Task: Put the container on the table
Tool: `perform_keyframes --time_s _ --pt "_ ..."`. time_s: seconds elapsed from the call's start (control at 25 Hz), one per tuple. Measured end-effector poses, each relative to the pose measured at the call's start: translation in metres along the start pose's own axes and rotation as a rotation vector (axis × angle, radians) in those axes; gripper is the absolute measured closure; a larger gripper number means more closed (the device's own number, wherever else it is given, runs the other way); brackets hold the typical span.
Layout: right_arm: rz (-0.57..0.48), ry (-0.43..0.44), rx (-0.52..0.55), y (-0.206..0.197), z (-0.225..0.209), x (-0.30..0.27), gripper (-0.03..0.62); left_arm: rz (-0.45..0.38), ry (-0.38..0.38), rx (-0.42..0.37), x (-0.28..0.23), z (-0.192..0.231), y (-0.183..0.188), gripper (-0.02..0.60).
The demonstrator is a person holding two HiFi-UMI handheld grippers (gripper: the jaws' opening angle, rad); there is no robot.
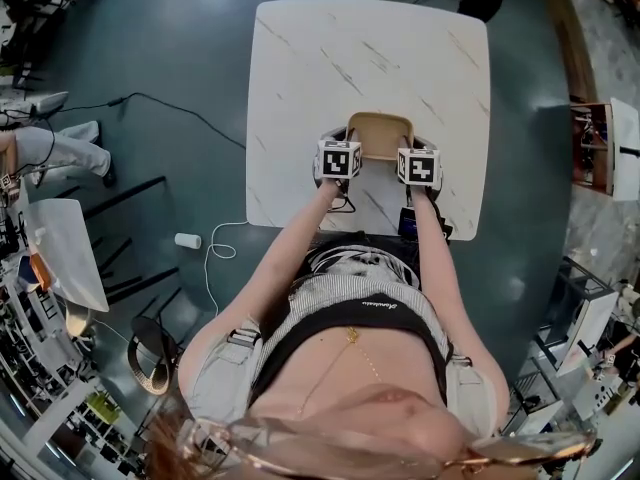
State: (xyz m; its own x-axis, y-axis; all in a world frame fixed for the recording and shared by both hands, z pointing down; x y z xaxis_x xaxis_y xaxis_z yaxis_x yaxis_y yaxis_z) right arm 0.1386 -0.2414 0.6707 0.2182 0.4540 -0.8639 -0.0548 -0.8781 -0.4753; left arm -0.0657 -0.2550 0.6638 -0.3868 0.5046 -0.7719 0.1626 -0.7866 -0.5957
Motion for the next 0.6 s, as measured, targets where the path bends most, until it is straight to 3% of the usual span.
perform_keyframes --time_s 0.6 --pt "-0.006 0.016 -0.010 -0.0015 -0.0012 -0.0027 0.523 0.004 0.001 -0.006 -0.0002 -0.0006 0.0004 0.538"
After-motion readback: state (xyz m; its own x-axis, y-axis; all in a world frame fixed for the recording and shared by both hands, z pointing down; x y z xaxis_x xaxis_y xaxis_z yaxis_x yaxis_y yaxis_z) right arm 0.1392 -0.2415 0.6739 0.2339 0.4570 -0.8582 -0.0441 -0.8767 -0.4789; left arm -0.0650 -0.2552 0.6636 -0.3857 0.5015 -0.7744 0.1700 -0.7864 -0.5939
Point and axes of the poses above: the fingertips, and each gripper's own axes: x backward along the fingers, z to its left, y out of its top, the point moved 9 cm from there along x, backward along the fingers, and after that the axes turned 6 degrees about -x, right-handed, at the moved point
